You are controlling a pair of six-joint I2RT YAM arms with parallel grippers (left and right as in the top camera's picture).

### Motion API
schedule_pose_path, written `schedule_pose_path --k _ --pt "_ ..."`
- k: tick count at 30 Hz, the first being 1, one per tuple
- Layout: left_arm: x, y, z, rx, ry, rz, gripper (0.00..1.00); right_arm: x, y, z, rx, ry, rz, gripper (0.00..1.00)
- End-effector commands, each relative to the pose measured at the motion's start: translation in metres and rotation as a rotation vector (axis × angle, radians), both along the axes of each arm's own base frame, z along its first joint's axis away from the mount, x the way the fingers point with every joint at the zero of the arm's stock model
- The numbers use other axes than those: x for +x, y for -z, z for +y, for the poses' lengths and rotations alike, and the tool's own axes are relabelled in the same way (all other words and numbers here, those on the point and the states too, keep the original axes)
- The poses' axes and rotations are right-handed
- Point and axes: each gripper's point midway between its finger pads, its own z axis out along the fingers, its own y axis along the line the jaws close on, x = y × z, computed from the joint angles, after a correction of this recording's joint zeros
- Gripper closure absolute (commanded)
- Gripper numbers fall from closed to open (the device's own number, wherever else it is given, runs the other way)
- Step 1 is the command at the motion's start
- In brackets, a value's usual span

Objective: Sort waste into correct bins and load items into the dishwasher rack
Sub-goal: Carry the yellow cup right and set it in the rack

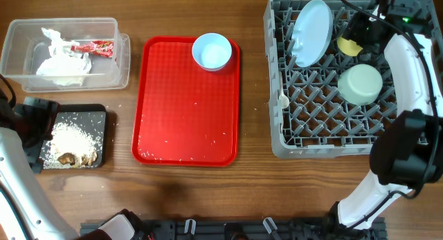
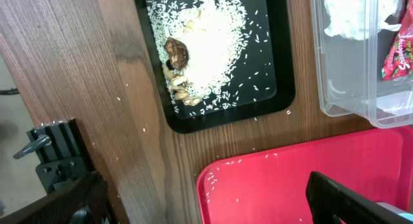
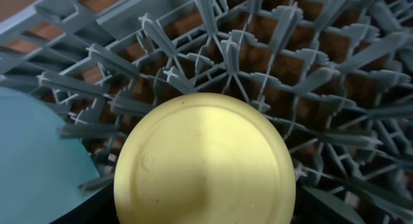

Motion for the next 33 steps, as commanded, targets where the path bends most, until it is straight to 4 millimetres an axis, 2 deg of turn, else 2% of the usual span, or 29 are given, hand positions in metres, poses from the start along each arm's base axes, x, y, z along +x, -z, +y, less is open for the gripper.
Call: schedule_pose_path --k 1,7,15,16,17,19,21,24,28,31,32,33 --pt "-0.001 -0.003 0.003 0.011 -0.003 -0.003 0.00 0.013 0.001 0.001 0.016 -0.001 -0.044 0.36" --pt "-0.001 -0.002 0.003 0.010 -0.003 -0.003 0.00 0.023 -0.006 -0.007 -0.031 0.005 -0.092 0.33" --pt "-0.001 -0.002 0.003 0.010 -0.003 -0.003 0.00 0.021 0.004 -0.010 -0.054 -0.001 -0.062 0.31" --pt "-0.001 -0.002 0.003 0.010 -0.003 -0.003 0.00 0.021 0.004 -0.010 -0.053 -0.001 -0.058 0.28" --pt "-0.001 -0.003 0.003 0.011 -0.003 -0.003 0.00 0.020 0.005 -0.010 -0.052 -0.001 -0.053 0.19" --pt "-0.001 -0.003 0.003 0.011 -0.003 -0.003 0.00 0.018 0.005 -0.010 -0.051 -0.001 -0.046 0.09" --pt "-0.001 -0.003 0.003 0.011 -0.003 -0.003 0.00 0.015 0.000 -0.009 -0.052 -0.001 -0.049 0.06" --pt "-0.001 -0.003 0.003 0.011 -0.003 -0.003 0.00 0.010 -0.025 -0.008 -0.058 0.000 -0.088 0.04" --pt "-0.001 -0.003 0.003 0.011 -0.003 -0.003 0.00 -0.005 -0.083 0.010 -0.023 -0.049 -0.192 0.00" --pt "-0.001 -0.002 0.003 0.010 -0.003 -0.003 0.00 -0.019 -0.132 0.055 0.142 -0.212 -0.309 0.00" --pt "-0.001 -0.003 0.003 0.011 -0.003 -0.003 0.00 -0.031 -0.160 0.089 0.275 -0.343 -0.375 0.00" --pt "-0.001 -0.003 0.003 0.011 -0.003 -0.003 0.00 -0.039 -0.180 0.111 0.390 -0.414 -0.418 0.02"
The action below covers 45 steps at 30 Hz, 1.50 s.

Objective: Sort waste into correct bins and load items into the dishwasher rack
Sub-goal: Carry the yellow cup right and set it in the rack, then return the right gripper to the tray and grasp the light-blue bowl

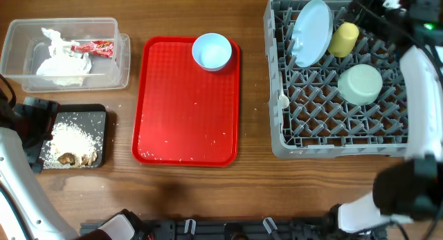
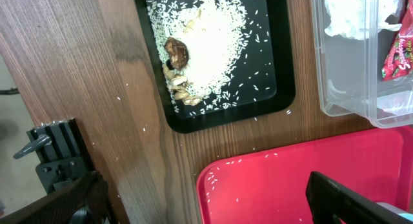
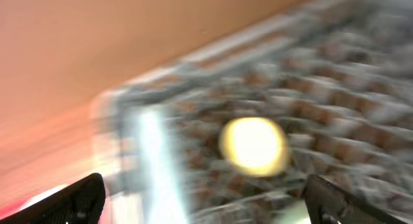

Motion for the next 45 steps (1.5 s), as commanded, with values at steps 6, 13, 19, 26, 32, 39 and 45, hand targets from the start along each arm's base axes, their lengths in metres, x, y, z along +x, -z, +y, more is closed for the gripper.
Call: schedule_pose_path --k 6,13,19,26,32,39,45 --pt "-0.001 -0.003 0.003 0.011 -0.003 -0.003 0.00 -0.020 -0.048 0.199 0.141 -0.596 -0.169 0.00" --pt "-0.001 -0.003 0.003 0.011 -0.003 -0.003 0.00 0.008 0.120 0.344 -0.328 -0.678 -0.045 0.00" --pt "-0.001 -0.003 0.003 0.011 -0.003 -0.003 0.00 0.004 0.184 0.382 -0.303 -0.770 -0.002 0.00" --pt "-0.001 -0.003 0.003 0.011 -0.003 -0.003 0.00 -0.027 0.228 0.387 -0.239 -0.878 0.163 0.30" --pt "-0.001 -0.003 0.003 0.011 -0.003 -0.003 0.00 -0.030 0.249 0.372 -0.298 -0.839 0.230 0.33" --pt "-0.001 -0.003 0.003 0.011 -0.003 -0.003 0.00 -0.035 0.248 0.367 -0.310 -0.838 0.255 0.66" --pt "-0.001 -0.003 0.003 0.011 -0.003 -0.003 0.00 -0.038 0.211 0.371 -0.282 -0.818 0.236 0.90"
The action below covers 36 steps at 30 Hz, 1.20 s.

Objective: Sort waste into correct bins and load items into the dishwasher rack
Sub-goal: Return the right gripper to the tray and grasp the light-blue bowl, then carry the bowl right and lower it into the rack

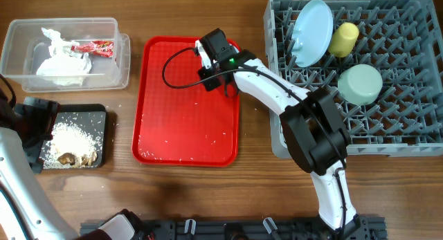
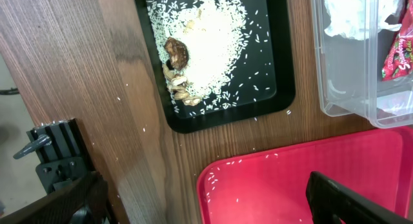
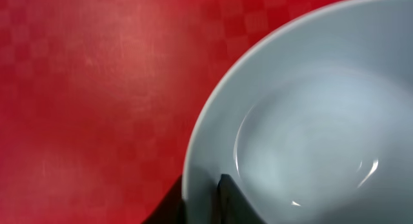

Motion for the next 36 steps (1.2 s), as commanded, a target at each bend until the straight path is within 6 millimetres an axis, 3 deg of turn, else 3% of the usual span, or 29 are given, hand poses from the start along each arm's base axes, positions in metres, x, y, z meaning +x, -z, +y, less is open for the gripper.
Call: schedule_pose_path --k 1,6,8,10,12,13,15,17,18,20,23,26,29,32,36 --pt "-0.001 -0.002 0.003 0.010 -0.003 -0.003 0.00 0.005 -0.045 0.005 0.045 0.033 -0.042 0.92" --pt "-0.001 -0.003 0.003 0.011 -0.003 -0.003 0.00 0.010 -0.141 0.004 0.161 0.093 -0.140 0.96" --pt "-0.001 -0.002 0.003 0.010 -0.003 -0.003 0.00 0.010 -0.201 -0.010 0.231 0.135 -0.229 0.96" --pt "-0.001 -0.002 0.003 0.010 -0.003 -0.003 0.00 0.008 -0.257 -0.042 0.287 0.214 -0.315 0.96" --pt "-0.001 -0.003 0.003 0.011 -0.003 -0.003 0.00 0.003 -0.301 -0.083 0.323 0.285 -0.374 0.96" --pt "-0.001 -0.003 0.003 0.011 -0.003 -0.003 0.00 -0.001 -0.323 -0.117 0.334 0.347 -0.403 0.96" --pt "-0.001 -0.003 0.003 0.011 -0.003 -0.003 0.00 -0.008 -0.344 -0.177 0.337 0.480 -0.421 0.96" --pt "-0.001 -0.003 0.003 0.011 -0.003 -0.003 0.00 -0.017 -0.350 -0.233 0.332 0.608 -0.406 0.96" --pt "-0.001 -0.003 0.003 0.011 -0.003 -0.003 0.00 -0.025 -0.348 -0.270 0.330 0.680 -0.375 0.96" --pt "-0.001 -0.003 0.003 0.011 -0.003 -0.003 0.00 -0.039 -0.333 -0.317 0.353 0.769 -0.281 0.96" --pt "-0.001 -0.003 0.003 0.011 -0.003 -0.003 0.00 -0.053 -0.312 -0.352 0.496 0.824 -0.130 0.96" --pt "-0.001 -0.002 0.003 0.010 -0.003 -0.003 0.00 -0.076 -0.297 -0.345 0.733 0.652 0.020 0.96" --pt "-0.001 -0.003 0.003 0.011 -0.003 -0.003 0.00 -0.098 -0.298 -0.312 0.901 0.443 0.091 0.96" --pt "-0.001 -0.003 0.003 0.011 -0.003 -0.003 0.00 -0.113 -0.287 -0.291 0.987 0.375 0.176 0.96" --pt "-0.001 -0.002 0.003 0.010 -0.003 -0.003 0.00 -0.125 -0.253 -0.260 1.032 0.297 0.282 0.96"
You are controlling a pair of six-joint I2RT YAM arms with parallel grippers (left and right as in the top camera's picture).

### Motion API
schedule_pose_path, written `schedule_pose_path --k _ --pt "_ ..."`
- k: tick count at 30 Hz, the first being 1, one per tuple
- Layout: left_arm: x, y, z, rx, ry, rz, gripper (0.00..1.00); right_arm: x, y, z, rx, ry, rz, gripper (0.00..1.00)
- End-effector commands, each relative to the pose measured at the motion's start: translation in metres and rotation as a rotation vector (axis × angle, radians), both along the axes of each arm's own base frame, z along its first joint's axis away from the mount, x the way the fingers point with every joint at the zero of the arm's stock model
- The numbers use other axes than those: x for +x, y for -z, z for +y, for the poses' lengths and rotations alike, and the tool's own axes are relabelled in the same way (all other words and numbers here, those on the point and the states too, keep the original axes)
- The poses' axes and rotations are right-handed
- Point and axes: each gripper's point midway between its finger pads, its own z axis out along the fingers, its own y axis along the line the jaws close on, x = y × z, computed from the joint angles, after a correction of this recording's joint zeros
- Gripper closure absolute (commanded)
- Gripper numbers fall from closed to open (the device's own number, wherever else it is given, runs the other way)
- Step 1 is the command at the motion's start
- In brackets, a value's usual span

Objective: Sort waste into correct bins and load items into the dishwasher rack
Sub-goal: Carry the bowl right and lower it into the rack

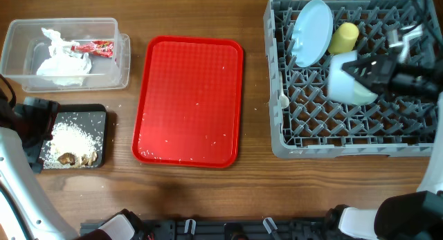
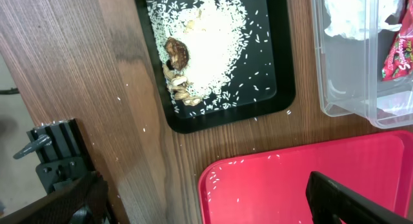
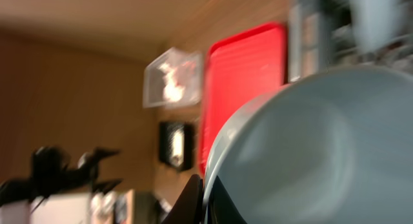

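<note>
My right gripper (image 1: 363,68) is shut on the rim of the pale blue bowl (image 1: 339,77) and holds it tilted over the grey dishwasher rack (image 1: 277,95). The bowl is against the green bowl (image 1: 361,95). In the right wrist view the blue bowl (image 3: 310,146) fills the blurred frame, with the right gripper (image 3: 205,188) pinching its edge. A blue plate (image 1: 311,32) and a yellow cup (image 1: 344,38) stand in the rack. My left gripper (image 2: 203,208) is open above the table by the red tray (image 2: 290,185).
The red tray (image 1: 187,102) carries only scattered rice grains. A clear bin (image 1: 66,53) with paper and a wrapper sits far left. In front of it a black tray (image 1: 73,140) holds rice and food scraps. The left arm (image 1: 28,126) rests at the left edge.
The right gripper was on the blue bowl's rim at the far end of the red tray. It now holds that bowl over the rack beside the green bowl. The left arm has not moved.
The right gripper was first at the yellow cup in the rack. The cup then stood beside the plate with the gripper off it. Later the gripper pinched the blue bowl on the tray, and now the bowl is over the rack. The left arm stayed still.
</note>
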Motion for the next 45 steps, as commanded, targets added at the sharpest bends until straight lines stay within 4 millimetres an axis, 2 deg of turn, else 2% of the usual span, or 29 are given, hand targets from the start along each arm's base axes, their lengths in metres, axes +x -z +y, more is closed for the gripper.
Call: schedule_pose_path --k 1,6,10,14,17,25,27,29,32,34,38,41,43,44,45 --pt "-0.001 -0.003 0.003 0.011 -0.003 -0.003 0.00 -0.010 0.017 0.036 0.117 -0.135 -0.047 0.96" --pt "-0.001 -0.003 0.003 0.011 -0.003 -0.003 0.00 -0.013 0.047 0.072 0.275 -0.227 -0.058 0.96" --pt "-0.001 -0.003 0.003 0.011 -0.003 -0.003 0.00 -0.005 0.065 0.084 0.352 -0.236 0.007 0.95" --pt "-0.001 -0.003 0.003 0.011 -0.003 -0.003 0.00 -0.003 0.068 0.083 0.357 -0.221 0.040 0.96" --pt "-0.001 -0.002 0.003 0.011 -0.003 -0.003 0.00 -0.002 0.085 0.080 0.283 -0.186 0.088 0.96" --pt "-0.001 -0.002 0.003 0.011 -0.003 -0.003 0.00 -0.010 0.114 0.078 0.250 -0.148 0.166 0.96" --pt "-0.001 -0.003 0.003 0.011 -0.003 -0.003 0.00 -0.004 0.130 0.069 0.146 -0.105 0.176 0.96" --pt "-0.001 -0.003 0.003 0.011 -0.003 -0.003 0.00 0.006 0.150 0.048 0.005 -0.024 0.199 0.96" --pt "-0.001 -0.002 0.003 0.011 -0.003 -0.003 0.00 0.012 0.150 0.035 -0.046 0.024 0.200 0.94" --pt "-0.001 -0.003 0.003 0.011 -0.003 -0.003 0.00 0.012 0.151 0.033 -0.055 0.033 0.207 0.87" --pt "-0.001 -0.003 0.003 0.011 -0.003 -0.003 0.00 0.010 0.163 0.020 -0.146 0.077 0.253 0.85" --pt "-0.001 -0.003 0.003 0.011 -0.003 -0.003 0.00 0.012 0.160 0.004 -0.219 0.125 0.269 0.79" --pt "-0.001 -0.002 0.003 0.011 -0.003 -0.003 0.00 0.017 0.148 -0.011 -0.280 0.170 0.259 0.67" --pt "-0.001 -0.002 0.003 0.011 -0.003 -0.003 0.00 0.019 0.141 -0.018 -0.308 0.190 0.254 0.56" --pt "-0.001 -0.003 0.003 0.011 -0.003 -0.003 0.00 0.021 0.127 -0.034 -0.384 0.237 0.251 0.35"
